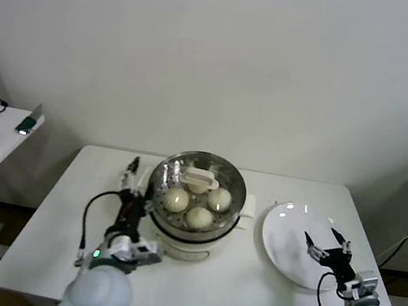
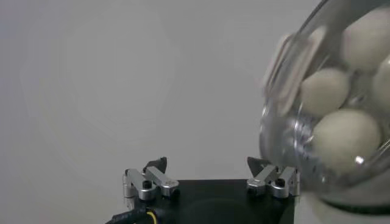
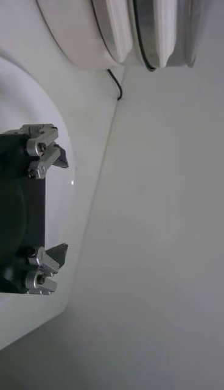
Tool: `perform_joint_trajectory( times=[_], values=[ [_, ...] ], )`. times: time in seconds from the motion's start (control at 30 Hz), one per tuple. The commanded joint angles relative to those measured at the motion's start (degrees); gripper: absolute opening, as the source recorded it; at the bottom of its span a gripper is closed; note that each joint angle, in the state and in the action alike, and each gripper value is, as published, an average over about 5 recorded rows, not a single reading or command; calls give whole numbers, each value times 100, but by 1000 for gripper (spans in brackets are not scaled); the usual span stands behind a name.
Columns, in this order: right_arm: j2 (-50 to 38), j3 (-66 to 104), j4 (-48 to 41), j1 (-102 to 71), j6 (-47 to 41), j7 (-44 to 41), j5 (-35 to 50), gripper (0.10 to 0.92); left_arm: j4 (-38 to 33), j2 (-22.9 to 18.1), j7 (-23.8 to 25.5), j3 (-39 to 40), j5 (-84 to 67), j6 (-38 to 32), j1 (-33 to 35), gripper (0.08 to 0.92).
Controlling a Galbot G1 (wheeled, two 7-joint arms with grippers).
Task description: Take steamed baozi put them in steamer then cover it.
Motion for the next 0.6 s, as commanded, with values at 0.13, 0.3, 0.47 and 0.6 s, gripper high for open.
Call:
perform_joint_trajectory(
  times=[0.13, 0.3, 0.47, 0.6],
  values=[
    [34, -8, 73, -2, 153, -68, -30, 823, 424, -414, -1669, -2746, -4901, -4042, 1466, 823],
    [82, 0, 36, 29, 347, -66, -63, 823, 1301, -733, -1378, -2981, -5919, -4797, 1522, 823],
    [119, 24, 49, -2, 525, -74, -13, 823, 2020, -845, -1137, -2985, -6351, -5426, 1468, 823],
    [137, 47, 49, -25, 589, -73, 44, 823, 2197, -814, -1064, -2945, -6466, -5465, 1440, 823]
  ],
)
